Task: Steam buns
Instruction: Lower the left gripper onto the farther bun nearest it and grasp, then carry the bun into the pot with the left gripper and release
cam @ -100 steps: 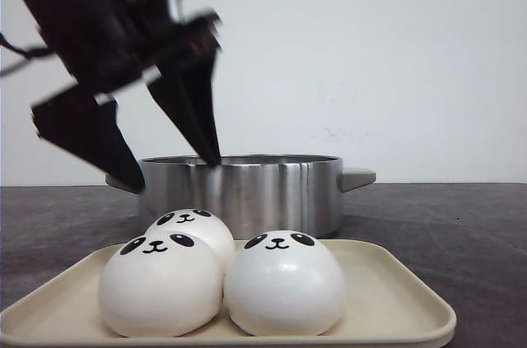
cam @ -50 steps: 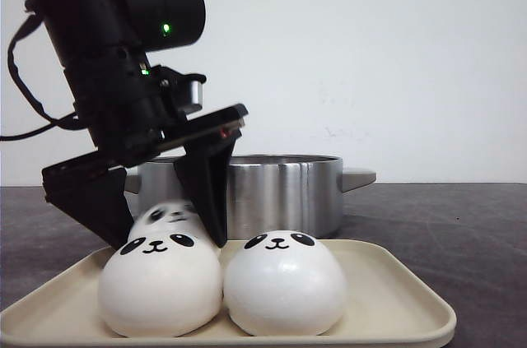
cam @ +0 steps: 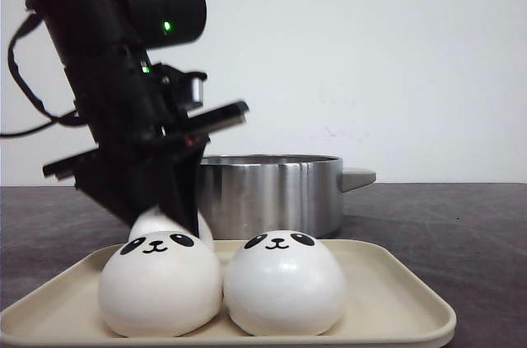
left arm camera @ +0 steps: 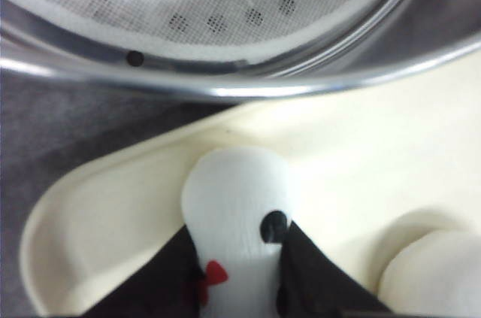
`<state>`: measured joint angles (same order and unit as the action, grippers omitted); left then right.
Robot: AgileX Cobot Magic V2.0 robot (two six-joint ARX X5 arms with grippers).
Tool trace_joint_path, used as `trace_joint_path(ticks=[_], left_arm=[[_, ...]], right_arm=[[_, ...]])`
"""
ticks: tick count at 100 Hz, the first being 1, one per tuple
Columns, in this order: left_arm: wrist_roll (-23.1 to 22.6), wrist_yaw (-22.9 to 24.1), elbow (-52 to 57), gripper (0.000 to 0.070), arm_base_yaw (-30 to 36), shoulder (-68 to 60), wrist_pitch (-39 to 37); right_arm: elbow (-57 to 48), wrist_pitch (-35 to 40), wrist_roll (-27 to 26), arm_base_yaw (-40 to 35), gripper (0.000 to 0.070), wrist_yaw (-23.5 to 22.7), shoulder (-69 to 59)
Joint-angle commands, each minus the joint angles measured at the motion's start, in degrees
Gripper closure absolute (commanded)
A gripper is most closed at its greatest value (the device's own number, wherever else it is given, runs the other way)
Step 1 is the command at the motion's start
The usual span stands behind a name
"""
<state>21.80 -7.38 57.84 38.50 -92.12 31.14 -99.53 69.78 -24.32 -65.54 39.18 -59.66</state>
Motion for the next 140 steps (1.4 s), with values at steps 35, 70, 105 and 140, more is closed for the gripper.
trace_joint_path(ticks=[35, 70, 105, 140], left_arm=[[-1.7, 7.1, 2.6, 0.0696, -0.3, 20.2, -11.6], [-4.9, 6.9, 13.4, 0.0696, -8.0, 4.1, -12.3], [-6.6, 6.9, 26.3, 0.0693, -10.1, -14.3, -12.3], [-6.6, 6.9, 27.1, 0.0379, -10.5, -19.3, -11.1]], right_arm=[[-0.9, -0.3, -0.6, -0.7, 0.0691, 0.5, -0.6], [-0.5, -0.3, -0.6, -0.7, 0.069, 6.3, -1.1], [-0.5, 0.4, -0.7, -0.7, 0.069, 6.1, -1.4], [-0.5, 2.3, -1.9, -0.7, 0.069, 5.9, -1.4]])
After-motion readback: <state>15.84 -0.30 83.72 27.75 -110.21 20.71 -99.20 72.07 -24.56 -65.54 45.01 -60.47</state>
